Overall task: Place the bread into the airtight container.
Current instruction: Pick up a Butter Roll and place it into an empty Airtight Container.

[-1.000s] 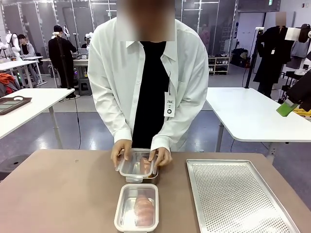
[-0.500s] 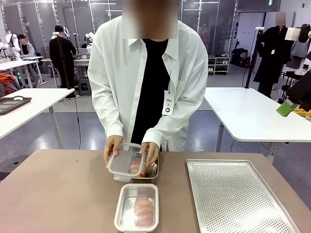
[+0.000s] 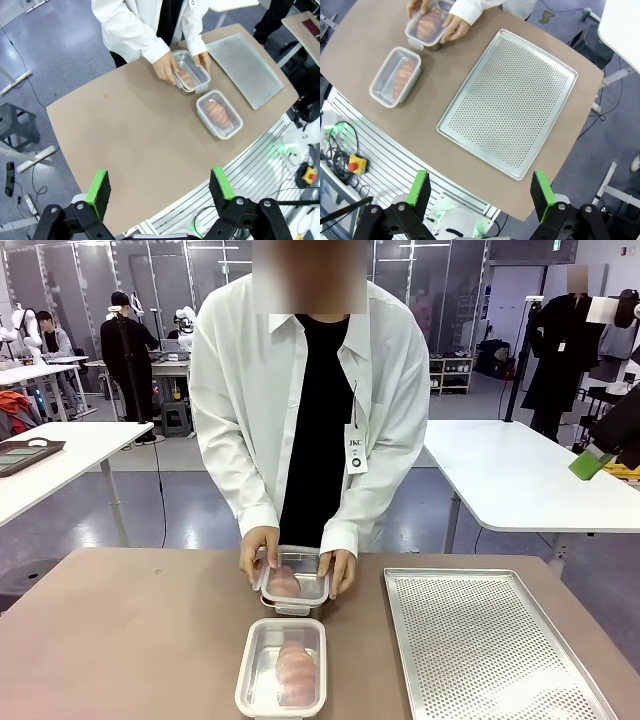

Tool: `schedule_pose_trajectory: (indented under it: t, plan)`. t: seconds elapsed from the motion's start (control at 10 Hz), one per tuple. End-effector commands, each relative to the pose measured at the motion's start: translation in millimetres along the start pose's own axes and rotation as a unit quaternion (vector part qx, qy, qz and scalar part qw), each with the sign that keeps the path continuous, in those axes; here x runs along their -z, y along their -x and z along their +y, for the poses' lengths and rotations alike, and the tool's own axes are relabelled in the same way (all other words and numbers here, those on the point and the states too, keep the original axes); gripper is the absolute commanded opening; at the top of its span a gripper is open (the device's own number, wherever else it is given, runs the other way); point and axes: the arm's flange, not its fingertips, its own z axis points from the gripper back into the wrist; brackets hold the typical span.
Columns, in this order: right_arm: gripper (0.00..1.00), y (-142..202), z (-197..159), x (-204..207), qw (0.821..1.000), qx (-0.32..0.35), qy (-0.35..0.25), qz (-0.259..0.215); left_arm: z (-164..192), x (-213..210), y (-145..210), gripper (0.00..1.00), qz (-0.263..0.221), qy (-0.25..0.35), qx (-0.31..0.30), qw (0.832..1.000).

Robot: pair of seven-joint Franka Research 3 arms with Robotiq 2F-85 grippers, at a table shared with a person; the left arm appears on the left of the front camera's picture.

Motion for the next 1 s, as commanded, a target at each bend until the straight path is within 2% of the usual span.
schedule_pose_trajectory:
  t: [0.0,0.9]
  plan:
    - [1.0,2.0,0.9,-2.0,1.0,0.0,-0.001,0.002,0.0,-0.8,-0.5,1.0,-0.001,0.003,0.009,1.0]
    - [1.0,2.0,0.9,-2.0,1.0,0.0,-0.001,0.002,0.0,-0.8,-0.5,1.0,-0.001,0.003,0.009,1.0]
